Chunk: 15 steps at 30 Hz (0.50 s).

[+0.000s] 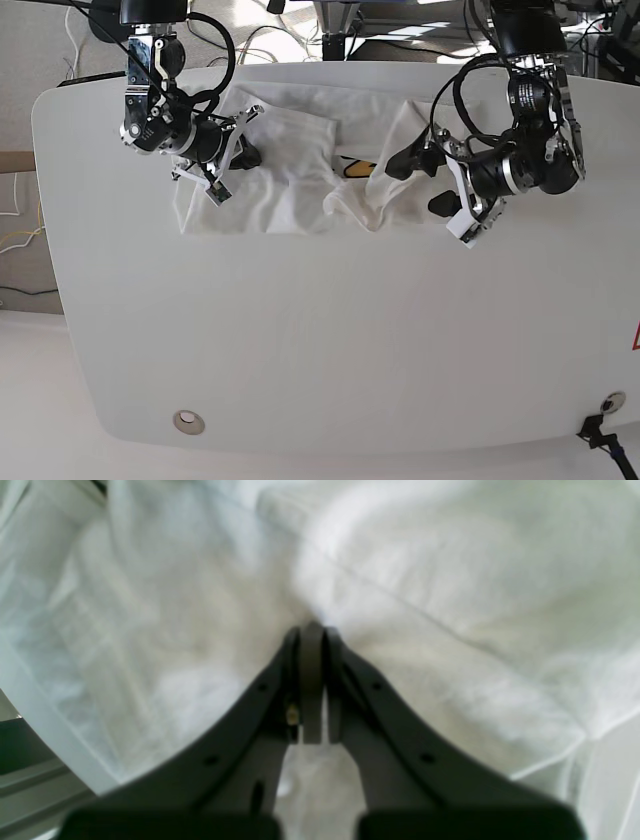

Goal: Fold the T-shirt properly
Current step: 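Fold the strip end with the left gripper over toward the right gripper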

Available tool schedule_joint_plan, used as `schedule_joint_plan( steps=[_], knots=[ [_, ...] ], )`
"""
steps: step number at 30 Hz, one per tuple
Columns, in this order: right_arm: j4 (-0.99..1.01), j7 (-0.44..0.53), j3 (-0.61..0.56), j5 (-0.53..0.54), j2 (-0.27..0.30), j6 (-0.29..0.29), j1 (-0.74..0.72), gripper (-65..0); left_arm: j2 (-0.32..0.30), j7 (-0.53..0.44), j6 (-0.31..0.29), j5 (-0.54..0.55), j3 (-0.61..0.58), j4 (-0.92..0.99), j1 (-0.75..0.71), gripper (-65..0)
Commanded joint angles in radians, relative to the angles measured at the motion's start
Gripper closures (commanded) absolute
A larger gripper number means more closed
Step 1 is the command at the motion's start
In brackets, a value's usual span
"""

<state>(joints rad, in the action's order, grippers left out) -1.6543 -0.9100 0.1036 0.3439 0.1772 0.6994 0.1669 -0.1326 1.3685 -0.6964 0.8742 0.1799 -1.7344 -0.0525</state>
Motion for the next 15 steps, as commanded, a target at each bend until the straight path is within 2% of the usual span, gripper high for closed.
schedule_joint_plan(
  steps=[1, 9, 15],
  knots=[
    [-0.002, -0.037, -0.002, -0.03, 0.006, -0.001, 0.003, 0.0, -0.003, -0.021, -0.002, 0.026, -0.016, -0.016, 0.0, -60.1],
    [-0.004, -0.037, -0.002, -0.03, 0.005, -0.001, 0.003, 0.0, 0.023, -0.019, -0.002, 0.029, -0.032, -0.017, -0.076, -60.1],
    [-0.004, -0.037, -0.002, -0.03, 0.005, -0.001, 0.003, 0.0, 0.097, -0.018, -0.002, 0.03, -0.124, -0.022, -0.08, -60.1]
  ],
)
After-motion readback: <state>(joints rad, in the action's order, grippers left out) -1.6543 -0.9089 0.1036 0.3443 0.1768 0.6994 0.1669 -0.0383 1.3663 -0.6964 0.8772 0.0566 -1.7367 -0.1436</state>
